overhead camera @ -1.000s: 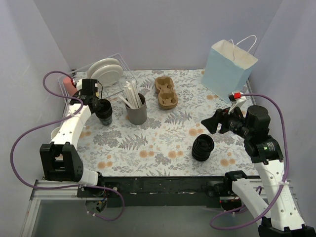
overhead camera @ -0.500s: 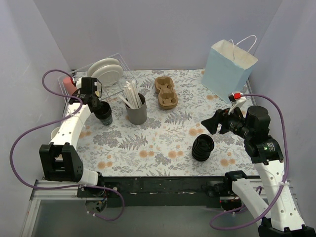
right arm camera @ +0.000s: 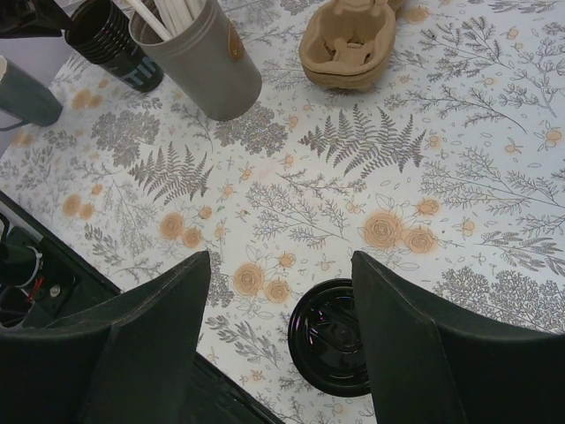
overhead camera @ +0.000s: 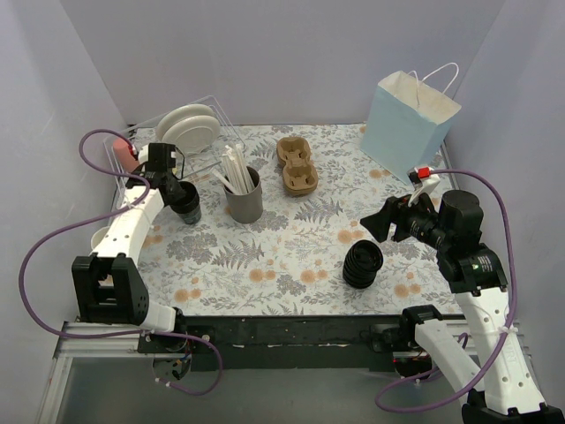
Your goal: Pack the takeout coffee
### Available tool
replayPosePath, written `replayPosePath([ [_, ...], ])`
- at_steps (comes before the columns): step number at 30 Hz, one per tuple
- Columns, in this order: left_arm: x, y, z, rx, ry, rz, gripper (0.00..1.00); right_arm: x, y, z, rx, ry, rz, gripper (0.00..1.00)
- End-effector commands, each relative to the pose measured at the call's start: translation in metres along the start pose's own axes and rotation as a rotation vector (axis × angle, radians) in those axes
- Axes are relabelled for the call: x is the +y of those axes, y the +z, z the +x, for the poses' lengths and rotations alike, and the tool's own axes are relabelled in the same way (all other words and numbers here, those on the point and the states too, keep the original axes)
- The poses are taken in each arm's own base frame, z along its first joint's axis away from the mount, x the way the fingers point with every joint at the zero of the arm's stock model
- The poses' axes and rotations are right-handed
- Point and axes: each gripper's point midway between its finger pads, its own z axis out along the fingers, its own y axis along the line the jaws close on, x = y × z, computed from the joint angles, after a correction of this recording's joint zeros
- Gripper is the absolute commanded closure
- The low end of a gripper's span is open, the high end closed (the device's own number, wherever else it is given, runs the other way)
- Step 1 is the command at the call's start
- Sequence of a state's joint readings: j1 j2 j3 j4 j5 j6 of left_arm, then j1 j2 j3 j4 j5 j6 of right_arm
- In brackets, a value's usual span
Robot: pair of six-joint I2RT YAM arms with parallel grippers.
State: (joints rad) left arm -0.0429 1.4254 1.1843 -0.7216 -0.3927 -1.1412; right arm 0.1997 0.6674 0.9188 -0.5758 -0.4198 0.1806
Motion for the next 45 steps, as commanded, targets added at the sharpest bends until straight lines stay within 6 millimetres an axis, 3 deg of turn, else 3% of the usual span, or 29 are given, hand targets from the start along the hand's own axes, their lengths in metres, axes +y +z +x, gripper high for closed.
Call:
replayPosePath([
  [1,0.006,0.004,0.003,-0.007,0.004,-0.022,0.69,0.006,-0.007,-0.016,-0.048,-0.038,-0.005,0.27],
  [10,0.005,0.006,0.0,-0.013,0.005,-0.024,0.75,0.005,-0.006,-0.018,-0.049,-0.042,-0.005,0.27],
  [22,-0.001,0.005,-0.004,-0.002,0.016,-0.008,0.94,0.004,-0.002,-0.017,-0.039,-0.036,-0.007,0.27],
  [29,-0.002,0.001,-0.011,-0.011,0.012,-0.008,0.88,0.003,-0.001,-0.017,-0.036,-0.034,-0.005,0.27],
  [32,-0.003,0.0,-0.013,-0.011,0.014,-0.001,0.93,0.003,-0.001,-0.015,-0.033,-0.035,-0.006,0.27],
  [42,-0.002,0.002,-0.006,0.004,0.023,-0.003,0.93,0.004,-0.002,-0.014,-0.033,-0.032,-0.007,0.27],
  [45,-0.002,0.003,-0.004,0.005,0.023,-0.003,0.97,0.004,-0.002,-0.014,-0.035,-0.034,-0.008,0.27],
])
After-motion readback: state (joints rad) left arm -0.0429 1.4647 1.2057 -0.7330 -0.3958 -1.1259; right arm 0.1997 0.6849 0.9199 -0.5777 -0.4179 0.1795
